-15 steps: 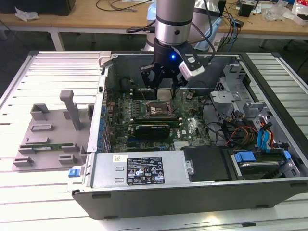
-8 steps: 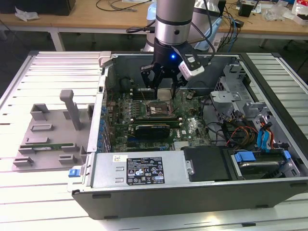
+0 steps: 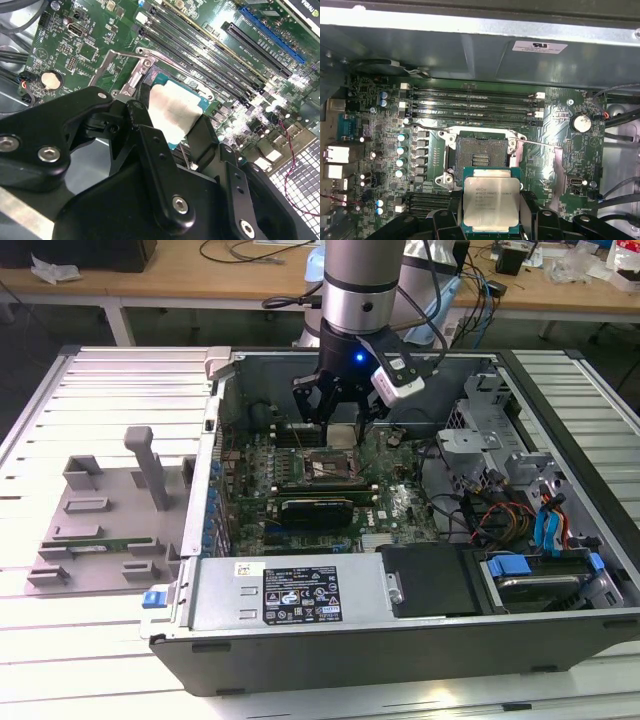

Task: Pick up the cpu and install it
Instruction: 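Place the cpu into insertion slot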

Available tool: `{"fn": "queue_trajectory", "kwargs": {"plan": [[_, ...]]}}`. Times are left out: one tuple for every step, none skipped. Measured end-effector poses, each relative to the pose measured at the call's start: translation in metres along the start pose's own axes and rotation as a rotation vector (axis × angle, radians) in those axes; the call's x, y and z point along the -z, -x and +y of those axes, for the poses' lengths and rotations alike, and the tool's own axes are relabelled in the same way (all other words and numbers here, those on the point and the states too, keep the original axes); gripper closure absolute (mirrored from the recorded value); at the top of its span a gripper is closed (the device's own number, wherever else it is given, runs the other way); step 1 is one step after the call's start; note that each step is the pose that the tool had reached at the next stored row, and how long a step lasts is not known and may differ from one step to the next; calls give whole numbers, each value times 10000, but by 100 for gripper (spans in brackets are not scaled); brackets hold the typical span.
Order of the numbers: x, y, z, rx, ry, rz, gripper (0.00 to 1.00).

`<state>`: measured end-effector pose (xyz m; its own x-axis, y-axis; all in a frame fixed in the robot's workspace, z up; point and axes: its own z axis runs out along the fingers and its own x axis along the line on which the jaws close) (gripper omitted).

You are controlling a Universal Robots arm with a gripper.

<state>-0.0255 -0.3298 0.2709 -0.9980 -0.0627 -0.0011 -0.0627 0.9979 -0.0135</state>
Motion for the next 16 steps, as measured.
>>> {"fn": "queue_trajectory", "kwargs": {"plan": [[0,0,0,-37,0,0,45],[0,0,0,-219,0,3,45],[0,0,0,-360,-1,5,45],[-1,0,0,-465,-1,6,45],[0,0,0,-564,-1,8,45],[0,0,0,-628,-2,9,45],[-1,0,0,-770,-1,10,45],[-1,0,0,-865,-2,12,45],[-1,0,0,-976,-2,13,45],[-2,0,0,-1132,-2,15,45],[-2,0,0,-1277,-2,18,45],[-3,0,0,-1427,-2,19,45],[-4,0,0,-1518,-2,21,45],[-4,0,0,-1565,-3,21,45],[-4,0,0,-1601,-2,22,45],[-4,0,0,-1642,-2,22,45]]}}
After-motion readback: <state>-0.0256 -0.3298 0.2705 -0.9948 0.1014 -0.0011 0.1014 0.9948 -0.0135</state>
